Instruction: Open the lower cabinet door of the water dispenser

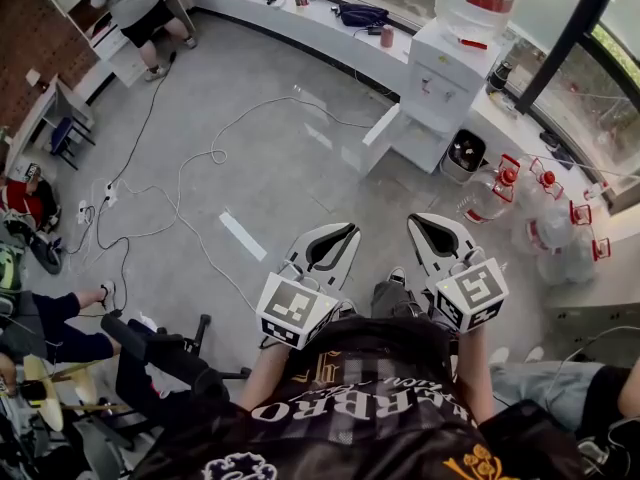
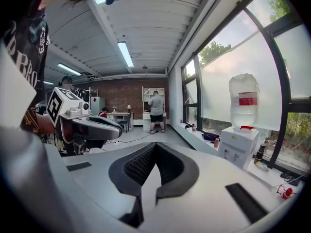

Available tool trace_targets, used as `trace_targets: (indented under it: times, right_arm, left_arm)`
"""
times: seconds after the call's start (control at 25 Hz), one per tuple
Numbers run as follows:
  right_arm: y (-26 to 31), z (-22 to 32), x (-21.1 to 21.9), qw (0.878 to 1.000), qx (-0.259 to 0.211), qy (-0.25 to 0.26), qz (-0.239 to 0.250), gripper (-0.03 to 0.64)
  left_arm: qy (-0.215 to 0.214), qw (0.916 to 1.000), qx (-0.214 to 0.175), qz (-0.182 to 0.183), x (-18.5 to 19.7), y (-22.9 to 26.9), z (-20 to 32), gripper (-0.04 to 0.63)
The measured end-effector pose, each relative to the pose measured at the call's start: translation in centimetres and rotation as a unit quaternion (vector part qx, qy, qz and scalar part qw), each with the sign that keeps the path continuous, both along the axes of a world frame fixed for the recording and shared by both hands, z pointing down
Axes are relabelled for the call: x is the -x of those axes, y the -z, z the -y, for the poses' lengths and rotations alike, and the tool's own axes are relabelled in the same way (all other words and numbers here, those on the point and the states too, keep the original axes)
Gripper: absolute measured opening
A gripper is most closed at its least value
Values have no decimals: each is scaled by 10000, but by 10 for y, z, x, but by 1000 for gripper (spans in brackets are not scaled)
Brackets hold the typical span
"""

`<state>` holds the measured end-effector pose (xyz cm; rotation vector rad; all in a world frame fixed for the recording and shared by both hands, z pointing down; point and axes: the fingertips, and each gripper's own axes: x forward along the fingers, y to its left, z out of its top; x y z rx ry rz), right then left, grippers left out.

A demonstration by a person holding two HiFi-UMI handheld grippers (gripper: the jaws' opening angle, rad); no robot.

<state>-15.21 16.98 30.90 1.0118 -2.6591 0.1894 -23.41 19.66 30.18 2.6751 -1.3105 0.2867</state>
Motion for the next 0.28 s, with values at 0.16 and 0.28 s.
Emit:
trace_targets:
  times: [0.16,0.28]
  right_arm:
    - [-1,7,-5,9999,-17,-49,-118,11]
    - [-1,13,-9,9998,-41,-105,-187,11]
  left_arm:
    - [49,10000,3,-56,7,0,3,26]
    - [54,10000,-15,-48,11,0,5,26]
